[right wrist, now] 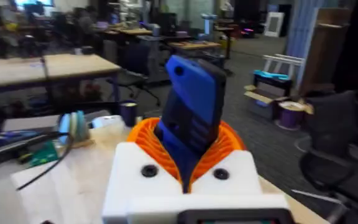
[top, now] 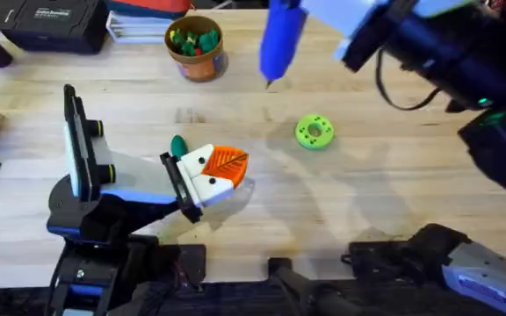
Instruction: Pick up the gripper from the table and insert it into the empty holder that is missing its gripper. Then pick up a screw, insert it into the mounting hole, and use the screwdriver to tighten it. Finally, clean up the table by picking up the vegetable and placing it into the bucket.
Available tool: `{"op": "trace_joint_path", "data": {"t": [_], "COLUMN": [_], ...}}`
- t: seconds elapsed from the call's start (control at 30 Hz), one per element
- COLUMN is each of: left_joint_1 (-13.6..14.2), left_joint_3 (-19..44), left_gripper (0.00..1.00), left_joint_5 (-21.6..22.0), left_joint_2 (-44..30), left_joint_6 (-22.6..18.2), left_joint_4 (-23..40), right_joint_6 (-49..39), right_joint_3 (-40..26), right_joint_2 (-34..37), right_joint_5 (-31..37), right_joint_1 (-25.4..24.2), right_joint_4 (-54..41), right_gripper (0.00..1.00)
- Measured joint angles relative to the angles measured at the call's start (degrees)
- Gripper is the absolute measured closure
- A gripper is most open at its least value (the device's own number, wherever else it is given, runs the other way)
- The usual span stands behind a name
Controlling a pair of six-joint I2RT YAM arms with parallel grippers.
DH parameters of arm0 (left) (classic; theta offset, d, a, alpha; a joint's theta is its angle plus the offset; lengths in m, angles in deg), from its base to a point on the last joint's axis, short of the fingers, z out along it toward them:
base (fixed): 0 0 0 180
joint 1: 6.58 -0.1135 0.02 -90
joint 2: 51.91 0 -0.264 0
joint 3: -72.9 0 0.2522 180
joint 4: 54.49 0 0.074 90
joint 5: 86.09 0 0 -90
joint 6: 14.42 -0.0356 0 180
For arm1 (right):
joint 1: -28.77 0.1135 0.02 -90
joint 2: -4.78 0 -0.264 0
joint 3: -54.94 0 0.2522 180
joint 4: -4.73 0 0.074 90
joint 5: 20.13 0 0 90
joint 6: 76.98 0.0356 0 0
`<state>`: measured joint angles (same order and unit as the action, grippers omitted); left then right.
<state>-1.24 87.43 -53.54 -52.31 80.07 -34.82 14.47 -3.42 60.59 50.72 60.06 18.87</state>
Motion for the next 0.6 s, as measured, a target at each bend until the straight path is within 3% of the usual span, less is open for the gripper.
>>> {"op": "trace_joint_path", "data": {"t": [0.33, 0.6], "left_joint_1": [0.0, 0.0], "left_joint_3": [0.0, 0.0], "left_gripper": [0.997, 0.997], "left_joint_5": [0.0, 0.0], "left_joint_2": [0.0, 0.0], "left_joint_6": [0.0, 0.0], "left_joint_4": [0.0, 0.0], "right_joint_6": [0.1, 0.7], "right_joint_3": [0.0, 0.0], "right_joint_2": [2.0, 5.4], "right_joint_5": [-0.3, -0.2], "right_joint_1": [12.9, 17.7], "right_joint_4": [2.3, 4.3], "right_gripper": [0.976, 0.976]}}
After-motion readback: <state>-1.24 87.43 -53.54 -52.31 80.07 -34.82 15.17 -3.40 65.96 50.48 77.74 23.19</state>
